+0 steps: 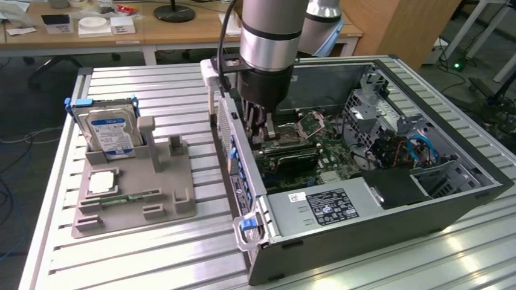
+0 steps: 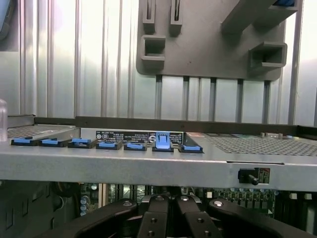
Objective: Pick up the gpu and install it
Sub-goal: 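Press down on the gpu until it lock into place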
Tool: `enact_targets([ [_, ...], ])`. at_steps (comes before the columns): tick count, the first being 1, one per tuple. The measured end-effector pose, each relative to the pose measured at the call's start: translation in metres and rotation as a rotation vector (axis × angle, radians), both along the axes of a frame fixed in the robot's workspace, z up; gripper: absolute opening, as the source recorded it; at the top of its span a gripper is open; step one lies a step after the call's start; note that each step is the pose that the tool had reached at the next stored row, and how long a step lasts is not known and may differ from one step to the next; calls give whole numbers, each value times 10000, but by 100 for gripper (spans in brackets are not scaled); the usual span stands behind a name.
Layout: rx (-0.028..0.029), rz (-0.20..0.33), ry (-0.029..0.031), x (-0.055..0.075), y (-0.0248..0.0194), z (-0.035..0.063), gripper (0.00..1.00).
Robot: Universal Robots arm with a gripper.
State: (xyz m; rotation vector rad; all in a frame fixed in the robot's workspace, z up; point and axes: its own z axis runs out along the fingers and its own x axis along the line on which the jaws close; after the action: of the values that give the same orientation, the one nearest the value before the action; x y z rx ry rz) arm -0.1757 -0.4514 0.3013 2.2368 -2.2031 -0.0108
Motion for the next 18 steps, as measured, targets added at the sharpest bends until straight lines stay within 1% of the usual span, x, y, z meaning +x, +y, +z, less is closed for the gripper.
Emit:
enact_targets([
  [11,-2,35,5,-13,-16,-5,11],
  [18,-1,64,10,-24,-18,-16,11],
])
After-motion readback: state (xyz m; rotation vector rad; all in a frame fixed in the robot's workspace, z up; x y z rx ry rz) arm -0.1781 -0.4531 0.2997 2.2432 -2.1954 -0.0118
